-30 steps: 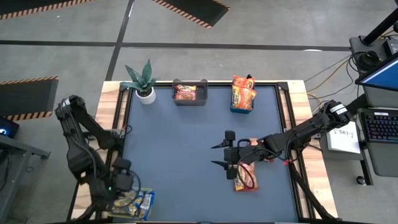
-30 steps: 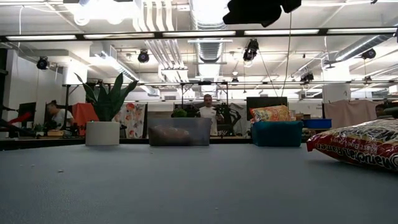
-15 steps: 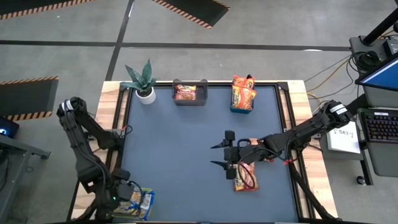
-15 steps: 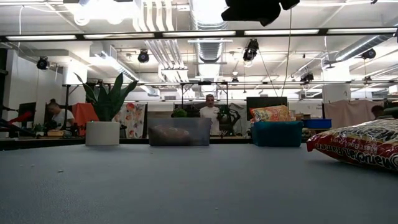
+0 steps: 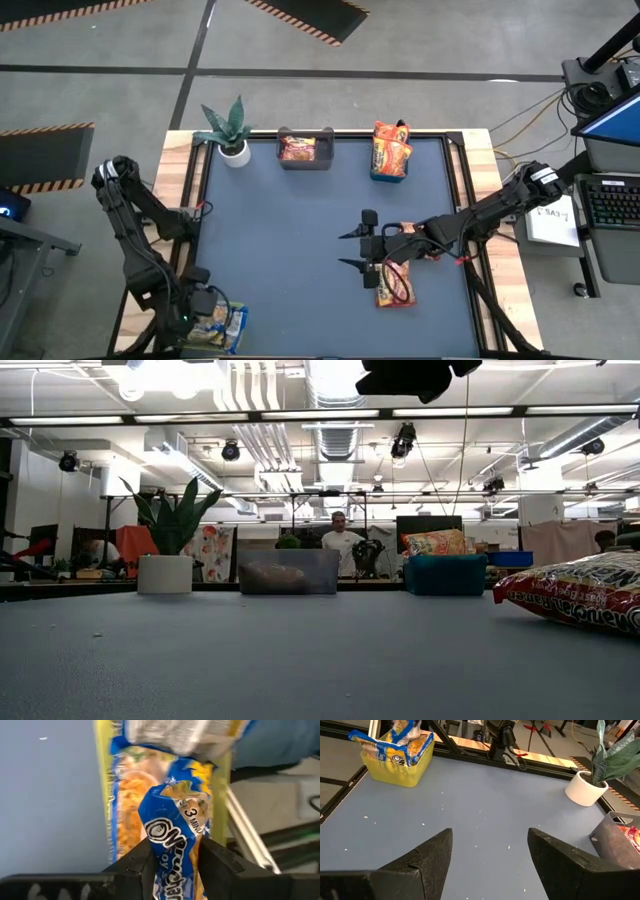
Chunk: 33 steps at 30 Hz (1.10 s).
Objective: Sort Maruchan noodles
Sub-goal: Put the blue noodle pack into the yellow bin
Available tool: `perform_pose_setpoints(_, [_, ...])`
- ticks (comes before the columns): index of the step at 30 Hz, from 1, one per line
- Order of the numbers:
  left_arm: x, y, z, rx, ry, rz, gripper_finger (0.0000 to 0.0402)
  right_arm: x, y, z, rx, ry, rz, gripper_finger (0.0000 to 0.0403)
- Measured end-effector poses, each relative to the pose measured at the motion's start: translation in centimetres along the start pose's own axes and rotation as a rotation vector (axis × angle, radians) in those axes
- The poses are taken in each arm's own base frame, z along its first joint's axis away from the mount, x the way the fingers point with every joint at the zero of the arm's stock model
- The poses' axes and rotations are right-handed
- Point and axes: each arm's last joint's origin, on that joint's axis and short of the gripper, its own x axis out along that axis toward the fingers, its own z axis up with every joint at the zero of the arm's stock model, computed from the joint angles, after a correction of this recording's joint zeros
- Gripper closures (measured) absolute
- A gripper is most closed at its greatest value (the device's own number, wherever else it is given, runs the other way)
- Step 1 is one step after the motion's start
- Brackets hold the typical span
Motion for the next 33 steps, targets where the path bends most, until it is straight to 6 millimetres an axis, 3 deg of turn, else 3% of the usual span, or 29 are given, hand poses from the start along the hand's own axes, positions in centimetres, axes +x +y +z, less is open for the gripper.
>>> perform_pose_setpoints(16, [0.0,0.8,-0.2,-0.028,-0.033,0.119,0.0188,0.0,0.0,-0.1,0.008,0.002,-0.001,0.0156])
perform_pose_setpoints(22, [0.0,0.9,-0.2,-0.02,-0.027,0.126,0.0179,0.0,0.0,-0.1,0.007,0.002,-0.001,0.0156])
perform_pose_setpoints(27, [0.0,1.2,-0.4,-0.169,-0.021,0.152,0.0174,0.0,0.0,-0.1,0.013,0.002,-0.001,0.0156])
perform_pose_setpoints(33, [0.0,1.3,-0.5,-0.171,-0.012,0.17,0.0148,0.0,0.0,-0.1,0.012,0.002,0.0,0.0156])
